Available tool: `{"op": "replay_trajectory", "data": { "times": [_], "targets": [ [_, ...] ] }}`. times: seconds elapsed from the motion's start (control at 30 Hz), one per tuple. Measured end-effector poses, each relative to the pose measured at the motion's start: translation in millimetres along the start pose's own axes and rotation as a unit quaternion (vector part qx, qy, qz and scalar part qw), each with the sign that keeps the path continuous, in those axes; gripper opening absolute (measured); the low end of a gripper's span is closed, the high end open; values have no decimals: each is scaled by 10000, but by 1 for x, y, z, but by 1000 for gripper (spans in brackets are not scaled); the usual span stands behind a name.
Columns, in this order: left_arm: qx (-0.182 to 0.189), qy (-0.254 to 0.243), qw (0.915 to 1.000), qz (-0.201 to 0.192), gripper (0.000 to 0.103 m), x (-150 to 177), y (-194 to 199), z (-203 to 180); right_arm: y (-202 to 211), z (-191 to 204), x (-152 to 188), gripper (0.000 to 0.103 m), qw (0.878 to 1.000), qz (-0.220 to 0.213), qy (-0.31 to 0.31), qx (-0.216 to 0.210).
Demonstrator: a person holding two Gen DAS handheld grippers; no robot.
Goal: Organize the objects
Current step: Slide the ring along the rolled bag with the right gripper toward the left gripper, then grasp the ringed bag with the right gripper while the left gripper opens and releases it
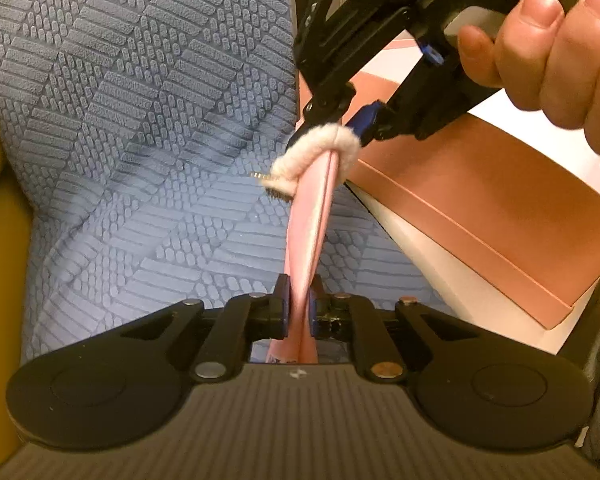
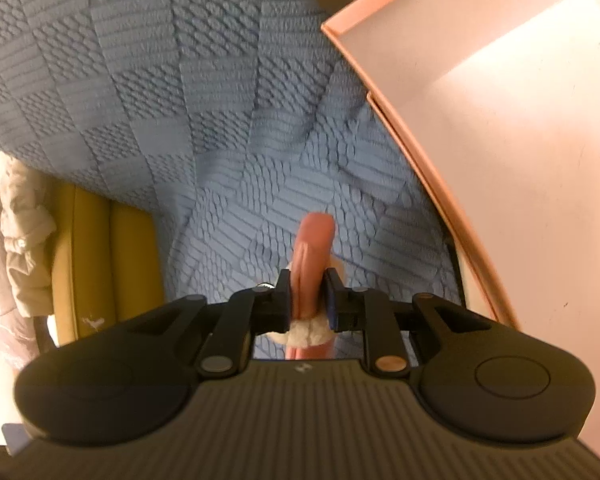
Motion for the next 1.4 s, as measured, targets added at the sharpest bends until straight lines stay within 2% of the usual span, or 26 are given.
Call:
{"op": "replay_trajectory", "data": {
  "times": [0.17,0.33,0.43,0.57,0.93,1.0,1.07,1.4],
  "targets": [
    [9,82,10000,27,10,2,-2,1,-13,10,14,20,9997,168,120,105],
    [186,382,9991,42,11,2,-3,7,-13,12,16,23,9999,5,132,27],
    [274,544,9981,84,11,2,-5,11,-5,16,19,27,9994,-167,300,66],
    [363,805,9960,149,12,2,-7,17,5,19,25,37,9989,-240,390,-125],
    [356,896,9950,273,14,1,-14,21,-28,10,38,37,9991,107,155,-382],
    [255,883,9953,295,14,1,-15,22,-32,7,35,36,9981,86,104,-604],
    [337,974,9941,348,15,2,-18,24,-37,1,30,33,9973,104,-87,-726],
    [514,1265,9901,338,18,-1,-16,29,-49,-11,15,25,9984,80,29,-553]
  ]
}}
Point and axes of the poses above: each gripper's, at about its wrist camera, not at the fingertips, and y roughly against the way its jaws point, z to its left, x to its underside, the point moved 8 cm from there along -y, roughly the way its jaws point, and after that the axes turned 15 degrees about z, right-handed, at the moved point
